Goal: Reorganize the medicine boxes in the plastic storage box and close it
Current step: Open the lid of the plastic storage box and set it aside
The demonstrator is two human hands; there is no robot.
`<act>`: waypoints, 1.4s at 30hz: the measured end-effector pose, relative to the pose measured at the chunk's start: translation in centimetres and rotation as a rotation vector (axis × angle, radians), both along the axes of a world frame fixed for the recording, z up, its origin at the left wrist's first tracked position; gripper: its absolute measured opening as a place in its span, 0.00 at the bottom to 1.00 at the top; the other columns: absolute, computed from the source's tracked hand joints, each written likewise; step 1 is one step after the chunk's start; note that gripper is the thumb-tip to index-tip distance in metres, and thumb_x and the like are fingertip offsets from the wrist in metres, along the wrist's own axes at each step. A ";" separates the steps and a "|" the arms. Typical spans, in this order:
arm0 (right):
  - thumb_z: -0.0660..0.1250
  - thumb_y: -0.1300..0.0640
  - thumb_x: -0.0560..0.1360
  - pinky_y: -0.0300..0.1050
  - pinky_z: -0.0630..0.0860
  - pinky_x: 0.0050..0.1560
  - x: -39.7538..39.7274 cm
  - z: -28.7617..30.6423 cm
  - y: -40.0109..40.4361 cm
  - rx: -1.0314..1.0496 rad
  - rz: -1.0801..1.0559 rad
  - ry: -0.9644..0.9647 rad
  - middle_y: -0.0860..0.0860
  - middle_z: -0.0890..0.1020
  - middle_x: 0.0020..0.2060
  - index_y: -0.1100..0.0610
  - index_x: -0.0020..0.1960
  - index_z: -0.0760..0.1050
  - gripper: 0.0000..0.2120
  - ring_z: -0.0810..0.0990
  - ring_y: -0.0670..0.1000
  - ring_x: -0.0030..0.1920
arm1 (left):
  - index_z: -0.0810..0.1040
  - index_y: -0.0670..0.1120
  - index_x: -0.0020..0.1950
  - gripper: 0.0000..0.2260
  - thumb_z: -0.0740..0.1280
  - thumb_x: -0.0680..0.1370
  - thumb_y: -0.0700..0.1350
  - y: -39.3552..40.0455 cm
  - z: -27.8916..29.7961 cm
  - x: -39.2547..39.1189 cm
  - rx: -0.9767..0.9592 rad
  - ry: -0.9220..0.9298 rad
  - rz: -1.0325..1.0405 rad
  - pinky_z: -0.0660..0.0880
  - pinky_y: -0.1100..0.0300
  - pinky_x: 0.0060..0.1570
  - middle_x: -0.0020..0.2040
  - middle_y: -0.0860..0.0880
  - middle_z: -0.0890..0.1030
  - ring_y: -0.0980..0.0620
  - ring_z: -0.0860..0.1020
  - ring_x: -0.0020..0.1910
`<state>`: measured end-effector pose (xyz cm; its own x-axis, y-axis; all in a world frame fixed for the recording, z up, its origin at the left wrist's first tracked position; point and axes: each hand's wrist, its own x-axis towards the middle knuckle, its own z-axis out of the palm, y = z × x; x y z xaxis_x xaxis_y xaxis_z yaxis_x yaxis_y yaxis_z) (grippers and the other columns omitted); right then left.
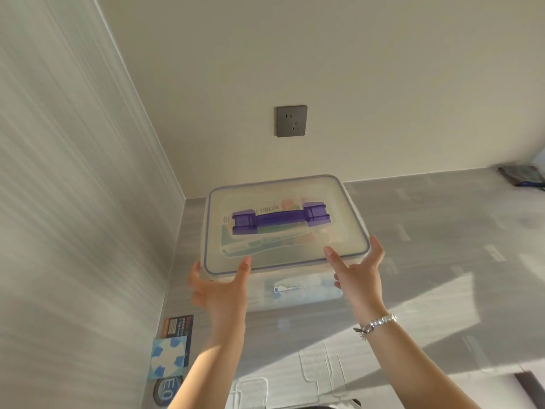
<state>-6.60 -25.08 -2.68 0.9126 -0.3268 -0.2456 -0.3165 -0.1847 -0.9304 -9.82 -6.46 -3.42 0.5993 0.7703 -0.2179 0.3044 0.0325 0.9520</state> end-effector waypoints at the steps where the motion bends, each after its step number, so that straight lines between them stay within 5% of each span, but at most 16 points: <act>1: 0.73 0.42 0.65 0.58 0.80 0.46 -0.1 -0.1 0.1 0.007 -0.014 -0.007 0.54 0.79 0.34 0.40 0.69 0.50 0.42 0.82 0.58 0.38 | 0.58 0.46 0.72 0.43 0.78 0.64 0.49 -0.2 -0.1 0.0 -0.034 -0.023 -0.002 0.68 0.56 0.58 0.68 0.39 0.66 0.45 0.71 0.61; 3: 0.73 0.42 0.65 0.52 0.82 0.38 -0.2 0.0 0.2 0.044 -0.042 -0.008 0.47 0.79 0.30 0.38 0.69 0.51 0.42 0.84 0.54 0.33 | 0.56 0.52 0.73 0.42 0.77 0.67 0.49 -0.6 -0.1 0.2 -0.132 -0.050 0.004 0.74 0.50 0.57 0.69 0.41 0.64 0.47 0.76 0.53; 5: 0.74 0.44 0.64 0.44 0.81 0.30 -0.2 0.1 0.3 0.098 -0.069 -0.017 0.44 0.77 0.32 0.37 0.70 0.51 0.43 0.84 0.51 0.32 | 0.55 0.56 0.73 0.40 0.76 0.68 0.47 -0.8 0.3 0.4 -0.258 -0.072 0.028 0.77 0.57 0.44 0.68 0.46 0.63 0.52 0.79 0.44; 7: 0.75 0.46 0.65 0.44 0.81 0.31 -0.2 0.0 0.6 0.173 -0.100 -0.027 0.44 0.77 0.32 0.36 0.69 0.51 0.43 0.84 0.51 0.31 | 0.54 0.57 0.72 0.39 0.75 0.69 0.45 -1.1 0.6 0.4 -0.438 -0.101 0.061 0.75 0.63 0.38 0.64 0.52 0.65 0.50 0.80 0.47; 9: 0.74 0.49 0.66 0.46 0.81 0.37 -0.2 -0.2 1.0 0.255 -0.126 -0.016 0.48 0.80 0.30 0.36 0.68 0.50 0.41 0.84 0.50 0.30 | 0.54 0.56 0.71 0.38 0.75 0.70 0.42 -1.2 0.8 0.4 -0.524 -0.137 0.080 0.77 0.62 0.43 0.64 0.52 0.68 0.55 0.79 0.44; 12: 0.73 0.52 0.67 0.45 0.80 0.42 -0.2 -0.5 1.7 0.335 -0.159 -0.007 0.53 0.81 0.33 0.37 0.67 0.49 0.40 0.79 0.45 0.26 | 0.55 0.55 0.70 0.38 0.75 0.69 0.41 -1.2 0.8 0.4 -0.545 -0.159 0.096 0.77 0.58 0.49 0.66 0.48 0.69 0.57 0.77 0.43; 16: 0.73 0.53 0.68 0.38 0.74 0.33 0.0 -0.4 2.1 0.351 -0.181 -0.017 0.57 0.77 0.54 0.36 0.68 0.49 0.40 0.78 0.47 0.29 | 0.56 0.53 0.69 0.38 0.76 0.68 0.41 -1.5 0.6 0.7 -0.540 -0.171 0.139 0.77 0.57 0.46 0.63 0.48 0.68 0.56 0.75 0.42; 20: 0.73 0.54 0.68 0.41 0.73 0.38 0.1 -0.4 2.4 0.382 -0.215 -0.039 0.54 0.75 0.57 0.39 0.69 0.51 0.40 0.76 0.48 0.29 | 0.56 0.53 0.69 0.38 0.76 0.68 0.41 -1.8 0.5 0.8 -0.541 -0.190 0.159 0.76 0.59 0.43 0.61 0.49 0.67 0.49 0.74 0.52; 24: 0.74 0.55 0.68 0.34 0.76 0.28 0.2 -0.5 2.5 0.511 -0.291 0.017 0.54 0.77 0.51 0.41 0.67 0.54 0.37 0.76 0.49 0.31 | 0.57 0.53 0.69 0.37 0.76 0.68 0.42 -2.3 0.3 0.9 -0.583 -0.181 0.209 0.75 0.62 0.39 0.63 0.47 0.70 0.48 0.76 0.55; 26: 0.74 0.54 0.67 0.35 0.76 0.29 0.3 -0.4 2.4 0.526 -0.299 0.040 0.54 0.77 0.48 0.43 0.65 0.54 0.37 0.77 0.49 0.32 | 0.57 0.53 0.68 0.37 0.77 0.67 0.44 -2.1 0.1 0.8 -0.642 -0.146 0.230 0.78 0.59 0.46 0.66 0.40 0.71 0.45 0.78 0.57; 29: 0.73 0.55 0.69 0.38 0.74 0.34 0.4 -0.5 2.8 0.519 -0.302 0.030 0.52 0.75 0.51 0.46 0.67 0.52 0.36 0.76 0.50 0.37 | 0.59 0.50 0.64 0.33 0.77 0.67 0.46 -2.1 0.2 0.9 -0.670 -0.095 0.246 0.76 0.56 0.53 0.61 0.38 0.75 0.49 0.78 0.52; 33: 0.71 0.58 0.70 0.44 0.73 0.45 0.7 -0.9 3.5 0.542 -0.355 -0.001 0.55 0.74 0.55 0.47 0.68 0.52 0.36 0.73 0.49 0.39 | 0.60 0.46 0.65 0.33 0.76 0.68 0.46 -2.9 0.5 1.6 -0.616 -0.096 0.287 0.72 0.61 0.44 0.53 0.47 0.74 0.56 0.74 0.38; 36: 0.71 0.55 0.70 0.42 0.73 0.40 0.7 -1.0 3.2 0.496 -0.336 0.011 0.55 0.75 0.52 0.47 0.68 0.52 0.36 0.72 0.48 0.37 | 0.59 0.47 0.66 0.33 0.75 0.69 0.46 -2.7 0.6 1.5 -0.684 -0.110 0.290 0.71 0.65 0.34 0.56 0.49 0.72 0.56 0.74 0.37; 39: 0.73 0.51 0.68 0.38 0.71 0.31 0.4 -0.9 2.4 0.410 -0.281 0.017 0.54 0.76 0.46 0.48 0.67 0.53 0.37 0.74 0.47 0.32 | 0.60 0.47 0.66 0.32 0.75 0.69 0.47 -2.0 0.6 1.0 -0.709 -0.111 0.228 0.74 0.61 0.42 0.63 0.44 0.71 0.54 0.76 0.39; 42: 0.75 0.47 0.65 0.42 0.72 0.37 0.2 -0.5 1.5 0.277 -0.234 0.018 0.57 0.73 0.58 0.48 0.68 0.56 0.39 0.76 0.51 0.41 | 0.59 0.48 0.69 0.36 0.76 0.68 0.51 -0.8 0.2 0.5 -0.538 -0.072 0.174 0.73 0.57 0.54 0.67 0.44 0.68 0.46 0.78 0.50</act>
<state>-6.38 -23.62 -3.18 0.8156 -0.4455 -0.3693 -0.3370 0.1532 -0.9290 -9.28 -7.30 -3.24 0.5014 0.6506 -0.5704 0.1861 0.5627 0.8054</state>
